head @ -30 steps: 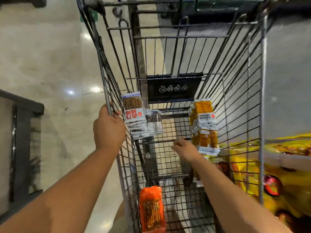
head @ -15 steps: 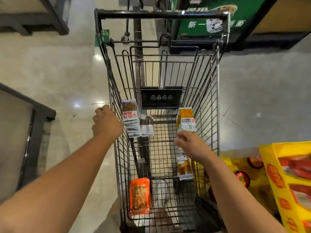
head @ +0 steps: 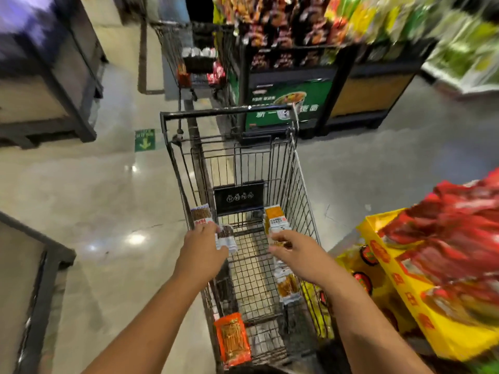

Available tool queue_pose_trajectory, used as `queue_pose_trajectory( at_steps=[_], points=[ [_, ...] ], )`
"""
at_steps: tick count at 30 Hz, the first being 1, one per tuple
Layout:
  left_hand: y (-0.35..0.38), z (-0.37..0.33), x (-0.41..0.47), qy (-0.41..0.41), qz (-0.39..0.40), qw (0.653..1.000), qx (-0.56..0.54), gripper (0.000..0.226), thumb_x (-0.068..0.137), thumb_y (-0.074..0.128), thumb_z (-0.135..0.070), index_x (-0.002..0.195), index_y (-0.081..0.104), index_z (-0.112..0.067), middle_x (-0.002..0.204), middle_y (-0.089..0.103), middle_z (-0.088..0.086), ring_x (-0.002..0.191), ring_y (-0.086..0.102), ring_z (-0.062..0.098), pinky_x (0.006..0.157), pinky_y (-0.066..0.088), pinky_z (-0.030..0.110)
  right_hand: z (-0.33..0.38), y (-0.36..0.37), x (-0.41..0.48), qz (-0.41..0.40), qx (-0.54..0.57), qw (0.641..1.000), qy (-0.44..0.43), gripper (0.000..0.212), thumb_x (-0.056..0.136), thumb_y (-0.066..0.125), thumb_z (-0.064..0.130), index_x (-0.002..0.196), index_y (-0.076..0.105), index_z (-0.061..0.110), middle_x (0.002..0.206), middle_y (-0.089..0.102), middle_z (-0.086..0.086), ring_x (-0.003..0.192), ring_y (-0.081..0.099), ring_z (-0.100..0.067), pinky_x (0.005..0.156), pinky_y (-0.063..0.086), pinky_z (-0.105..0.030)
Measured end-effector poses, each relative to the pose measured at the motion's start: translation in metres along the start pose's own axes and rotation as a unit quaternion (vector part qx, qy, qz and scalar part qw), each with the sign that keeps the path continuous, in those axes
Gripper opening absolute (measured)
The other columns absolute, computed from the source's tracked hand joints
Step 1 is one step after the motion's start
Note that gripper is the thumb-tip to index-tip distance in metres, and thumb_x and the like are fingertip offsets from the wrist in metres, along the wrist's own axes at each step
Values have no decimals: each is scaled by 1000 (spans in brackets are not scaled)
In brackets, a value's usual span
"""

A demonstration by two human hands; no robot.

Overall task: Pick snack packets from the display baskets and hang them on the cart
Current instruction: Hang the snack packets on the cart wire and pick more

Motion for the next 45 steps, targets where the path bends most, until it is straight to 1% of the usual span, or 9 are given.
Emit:
queue_pose_trajectory(
  at_steps=[3,8,10,13,23,28,33,39,45],
  points=[
    [-25,-11,-19,72,-14,997,8,39,94,64,-27,132,56,-21,135,54,2,127,45,24,106,40,37,15,5,-34,-48,0,999,-9,22,98,64,33,120,63,31,111,62,11,105,60,-11,88,47,-28],
    [-53,-19,-55,167,-19,986,-3,35,92,63,-33,126,60,-24,128,60,-2,122,51,20,104,45,39,26,22,-97,-150,14,988,17,28,96,66,33,124,65,27,111,61,12,105,61,-11,86,46,-26],
    [-55,-23,-75,202,-5,979,-10,33,93,63,-32,125,61,-24,126,60,-4,121,52,18,103,46,38,21,33,-127,-174,18,983,50,30,97,65,36,126,63,30,116,62,11,101,60,-9,81,46,-24],
    [-47,-31,-101,245,26,969,-8,33,96,63,-32,127,60,-23,126,59,-4,123,51,18,102,43,36,7,48,-172,-202,39,974,96,32,96,64,41,126,62,33,118,61,11,100,59,-7,86,49,-29],
    [3,-94,-188,377,128,918,6,32,96,62,-34,125,61,-23,127,61,-4,115,56,19,94,47,36,-48,51,-326,-333,81,915,214,27,97,65,35,124,62,33,119,61,10,104,62,-12,75,44,-20],
    [42,-144,-253,442,159,883,13,33,94,65,-30,125,64,-17,122,65,0,118,56,21,95,43,34,-87,56,-412,-375,85,888,252,36,98,63,36,134,59,31,122,55,16,111,53,-6,90,39,-22],
    [115,-202,-345,500,203,841,24,33,91,68,-28,122,64,-17,120,67,2,111,61,24,92,45,37,-149,65,-525,-419,126,850,294,36,97,64,37,133,59,33,130,57,14,118,56,-10,98,45,-27],
    [213,-253,-484,549,255,793,64,38,93,67,-32,128,63,-19,125,65,0,116,58,18,101,41,30,-235,80,-679,-474,148,796,346,34,98,62,37,132,59,34,129,56,19,112,52,-1,90,38,-20],
    [270,-292,-579,590,270,757,73,43,97,63,-38,136,57,-21,133,59,-4,127,49,17,108,37,32,-310,93,-776,-494,198,748,397,35,99,62,33,133,58,29,122,52,19,119,52,-6,91,35,-18]
  ],
)
Point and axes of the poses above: each hand's wrist, its own x-axis towards the middle knuckle, its own y-axis out of the palm, z = x × y, the point moved 6 cm from there along x, towards the middle knuckle
